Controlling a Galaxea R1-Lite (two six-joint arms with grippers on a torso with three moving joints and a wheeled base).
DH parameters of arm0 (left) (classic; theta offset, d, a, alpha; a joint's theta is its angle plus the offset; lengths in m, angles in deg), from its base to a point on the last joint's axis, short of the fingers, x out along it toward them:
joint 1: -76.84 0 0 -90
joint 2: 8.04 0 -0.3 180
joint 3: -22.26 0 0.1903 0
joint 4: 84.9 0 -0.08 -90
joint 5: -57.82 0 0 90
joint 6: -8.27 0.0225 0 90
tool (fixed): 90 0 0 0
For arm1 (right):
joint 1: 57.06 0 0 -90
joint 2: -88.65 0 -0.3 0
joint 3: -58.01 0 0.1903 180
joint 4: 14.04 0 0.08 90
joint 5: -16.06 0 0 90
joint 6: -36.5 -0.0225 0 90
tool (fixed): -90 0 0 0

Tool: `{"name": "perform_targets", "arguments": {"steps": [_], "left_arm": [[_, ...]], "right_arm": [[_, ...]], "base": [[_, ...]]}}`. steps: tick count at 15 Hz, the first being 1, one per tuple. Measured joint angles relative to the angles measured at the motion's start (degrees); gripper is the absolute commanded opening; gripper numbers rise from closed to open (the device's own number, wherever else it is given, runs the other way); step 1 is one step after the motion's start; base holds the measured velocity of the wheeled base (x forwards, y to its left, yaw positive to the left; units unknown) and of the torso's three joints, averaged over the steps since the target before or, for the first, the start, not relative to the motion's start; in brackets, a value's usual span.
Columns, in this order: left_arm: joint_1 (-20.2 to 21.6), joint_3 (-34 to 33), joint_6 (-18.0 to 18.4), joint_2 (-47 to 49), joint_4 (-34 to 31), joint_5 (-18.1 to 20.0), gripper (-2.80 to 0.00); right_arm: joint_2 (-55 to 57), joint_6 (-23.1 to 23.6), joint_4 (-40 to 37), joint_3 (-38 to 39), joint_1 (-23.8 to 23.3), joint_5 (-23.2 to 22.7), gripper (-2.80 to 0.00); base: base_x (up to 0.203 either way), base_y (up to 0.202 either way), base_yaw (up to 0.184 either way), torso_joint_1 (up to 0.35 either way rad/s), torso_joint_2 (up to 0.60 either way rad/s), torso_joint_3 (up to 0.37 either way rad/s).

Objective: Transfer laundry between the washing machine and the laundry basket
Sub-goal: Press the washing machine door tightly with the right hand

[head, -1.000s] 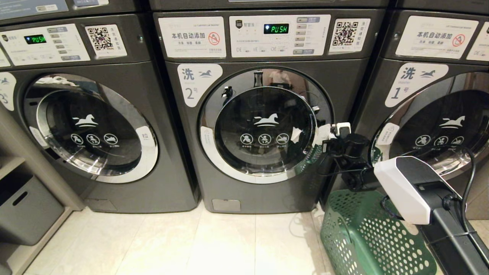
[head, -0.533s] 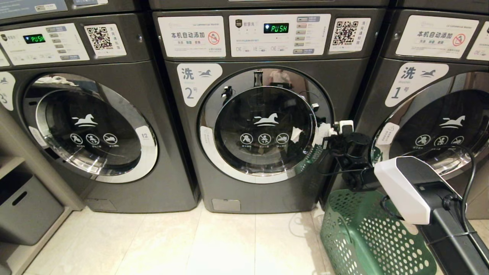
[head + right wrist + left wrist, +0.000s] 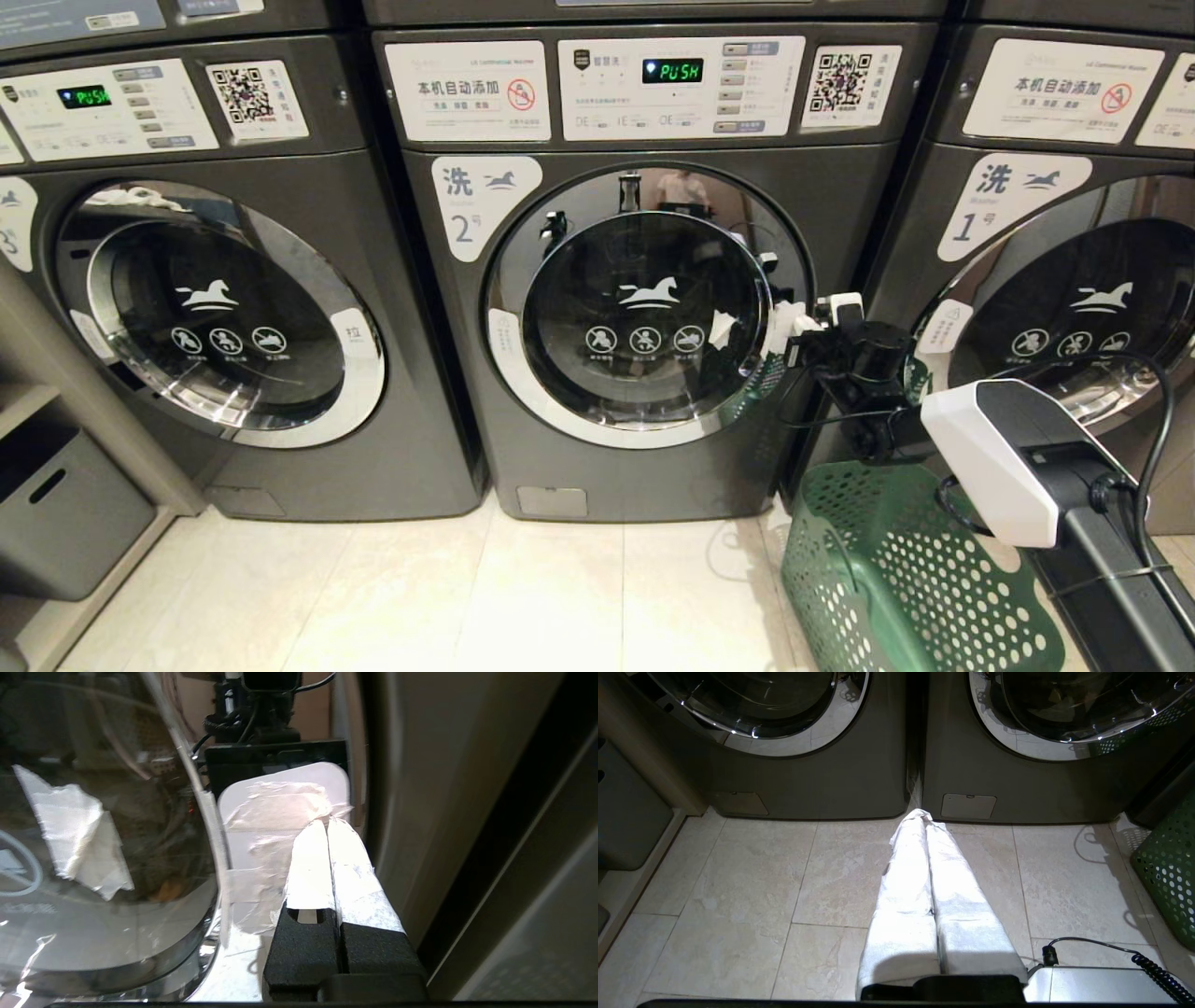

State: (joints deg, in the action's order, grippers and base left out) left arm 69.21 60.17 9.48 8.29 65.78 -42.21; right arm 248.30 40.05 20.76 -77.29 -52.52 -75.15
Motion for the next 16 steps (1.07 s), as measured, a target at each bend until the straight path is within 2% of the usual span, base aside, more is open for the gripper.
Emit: {"name": "perform_targets", "arguments": {"steps": [6, 10, 11, 13, 16], "left_arm": [[0.0, -4.5, -0.2, 0.0, 1.0, -0.7, -2.80], [0.0, -11.9, -0.2, 0.0, 9.8, -0.9, -2.80], [0.0, -11.9, -0.2, 0.0, 8.8, -0.9, -2.80], [0.6, -10.6, 0.1, 0.1, 1.7, -1.0, -2.80], [7.1, -9.9, 0.9, 0.0, -0.5, 0.1, -2.80]], "right_arm": [[-0.5, -0.2, -1.3, -0.2, -0.2, -1.4, -2.80], [-1.0, -0.1, -1.6, 0.0, -0.2, -2.0, -2.80], [-1.2, -0.1, -1.6, 0.0, -0.2, -2.0, -2.80], [-1.5, 0.1, -1.8, 0.1, -0.5, -2.1, -2.80], [-1.5, 0.2, -1.8, 0.1, -0.6, -2.1, -2.80]], "base": [[0.000, 0.000, 0.000, 0.000, 0.00, 0.000], [0.000, 0.000, 0.000, 0.000, 0.00, 0.000], [0.000, 0.000, 0.000, 0.000, 0.00, 0.000], [0.000, 0.000, 0.000, 0.000, 0.00, 0.000], [0.000, 0.000, 0.000, 0.000, 0.00, 0.000]]}}
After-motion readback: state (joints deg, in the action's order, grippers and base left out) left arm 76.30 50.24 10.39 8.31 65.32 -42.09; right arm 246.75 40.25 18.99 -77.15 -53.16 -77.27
